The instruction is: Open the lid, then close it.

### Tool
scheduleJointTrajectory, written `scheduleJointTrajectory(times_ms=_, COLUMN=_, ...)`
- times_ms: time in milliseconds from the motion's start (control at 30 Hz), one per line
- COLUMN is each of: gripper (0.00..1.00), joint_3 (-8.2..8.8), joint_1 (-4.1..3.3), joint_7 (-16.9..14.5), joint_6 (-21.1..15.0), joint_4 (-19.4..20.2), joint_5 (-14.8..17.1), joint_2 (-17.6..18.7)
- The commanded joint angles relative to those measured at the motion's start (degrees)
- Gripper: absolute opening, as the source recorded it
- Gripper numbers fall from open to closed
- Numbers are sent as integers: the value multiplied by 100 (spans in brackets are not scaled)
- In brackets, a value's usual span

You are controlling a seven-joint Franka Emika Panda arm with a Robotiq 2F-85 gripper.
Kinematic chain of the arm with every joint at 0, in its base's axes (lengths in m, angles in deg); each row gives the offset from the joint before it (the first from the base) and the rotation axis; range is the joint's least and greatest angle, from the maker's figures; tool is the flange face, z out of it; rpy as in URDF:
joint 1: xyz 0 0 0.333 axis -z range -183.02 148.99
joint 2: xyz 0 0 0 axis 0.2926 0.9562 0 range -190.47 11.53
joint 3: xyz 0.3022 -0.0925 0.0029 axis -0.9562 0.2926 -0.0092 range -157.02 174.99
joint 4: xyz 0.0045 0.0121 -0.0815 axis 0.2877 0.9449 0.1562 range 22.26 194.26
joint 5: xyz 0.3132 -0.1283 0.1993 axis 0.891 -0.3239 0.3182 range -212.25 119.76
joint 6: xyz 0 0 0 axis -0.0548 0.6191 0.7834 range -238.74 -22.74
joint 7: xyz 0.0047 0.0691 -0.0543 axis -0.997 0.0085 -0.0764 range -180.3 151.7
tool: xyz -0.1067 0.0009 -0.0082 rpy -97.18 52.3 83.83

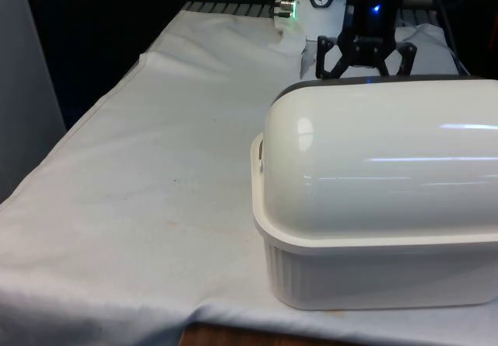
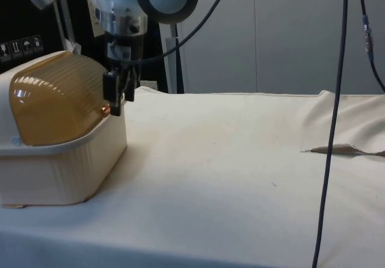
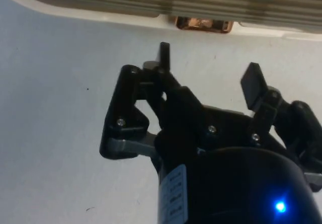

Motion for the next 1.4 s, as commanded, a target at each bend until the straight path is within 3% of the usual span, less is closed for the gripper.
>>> scheduleJointTrajectory(times_ms=0, gripper=78, joint_3=-34, joint_1=34, joint_7=-52, joint_6=-57, joint_4=-6, joint_5=63, joint_2=23)
scheduleJointTrajectory(times_ms=67, gripper=67, joint_3=6, joint_1=6, joint_7=0, joint_6=0, joint_4=-6, joint_5=0, joint_2=6)
scheduleJointTrajectory(times_ms=133, gripper=62, joint_3=-34, joint_1=40, joint_7=-52, joint_6=-63, joint_4=-11, joint_5=63, joint_2=29)
scheduleJointTrajectory(times_ms=167, gripper=52, joint_3=-34, joint_1=40, joint_7=-52, joint_6=-69, joint_4=-11, joint_5=63, joint_2=34)
scheduleJointTrajectory(times_ms=333, gripper=28, joint_3=-34, joint_1=40, joint_7=-52, joint_6=-69, joint_4=-17, joint_5=63, joint_2=40)
scheduleJointTrajectory(times_ms=367, gripper=23, joint_3=6, joint_1=11, joint_7=-6, joint_6=-6, joint_4=-11, joint_5=0, joint_2=17)
scheduleJointTrajectory(times_ms=400, gripper=19, joint_3=-34, joint_1=46, joint_7=-52, joint_6=-74, joint_4=-17, joint_5=63, joint_2=40)
scheduleJointTrajectory(times_ms=533, gripper=0, joint_3=-29, joint_1=46, joint_7=-52, joint_6=-40, joint_4=-92, joint_5=63, joint_2=92)
scheduleJointTrajectory(times_ms=633, gripper=0, joint_3=-46, joint_1=57, joint_7=-74, joint_6=-29, joint_4=-143, joint_5=92, joint_2=120)
scheduleJointTrajectory(times_ms=667, gripper=0, joint_3=6, joint_1=17, joint_7=-6, joint_6=-6, joint_4=-120, joint_5=0, joint_2=92)
scheduleJointTrajectory(times_ms=700, gripper=0, joint_3=-52, joint_1=57, joint_7=-80, joint_6=-23, joint_4=-155, joint_5=97, joint_2=126)
scheduleJointTrajectory(times_ms=900, gripper=0, joint_3=-92, joint_1=80, joint_7=-201, joint_6=-40, joint_4=-183, joint_5=172, joint_2=143)
scheduleJointTrajectory(times_ms=933, gripper=0, joint_3=0, joint_1=17, joint_7=-86, joint_6=-6, joint_4=-195, joint_5=46, joint_2=149)
scheduleJointTrajectory(times_ms=967, gripper=0, joint_3=-92, joint_1=80, joint_7=-229, joint_6=-40, joint_4=-183, joint_5=189, joint_2=138)
scheduleJointTrajectory(times_ms=1133, gripper=0, joint_3=-63, joint_1=57, joint_7=-332, joint_6=-29, joint_4=-189, joint_5=206, joint_2=132)
scheduleJointTrajectory(times_ms=1167, gripper=0, joint_3=0, joint_1=17, joint_7=-258, joint_6=-6, joint_4=-206, joint_5=120, joint_2=143)
scheduleJointTrajectory(times_ms=1200, gripper=0, joint_3=-57, joint_1=52, joint_7=-332, joint_6=-29, joint_4=-189, joint_5=201, joint_2=138)
scheduleJointTrajectory(times_ms=1367, gripper=0, joint_3=-74, joint_1=63, joint_7=-458, joint_6=-46, joint_4=-206, joint_5=223, joint_2=160)
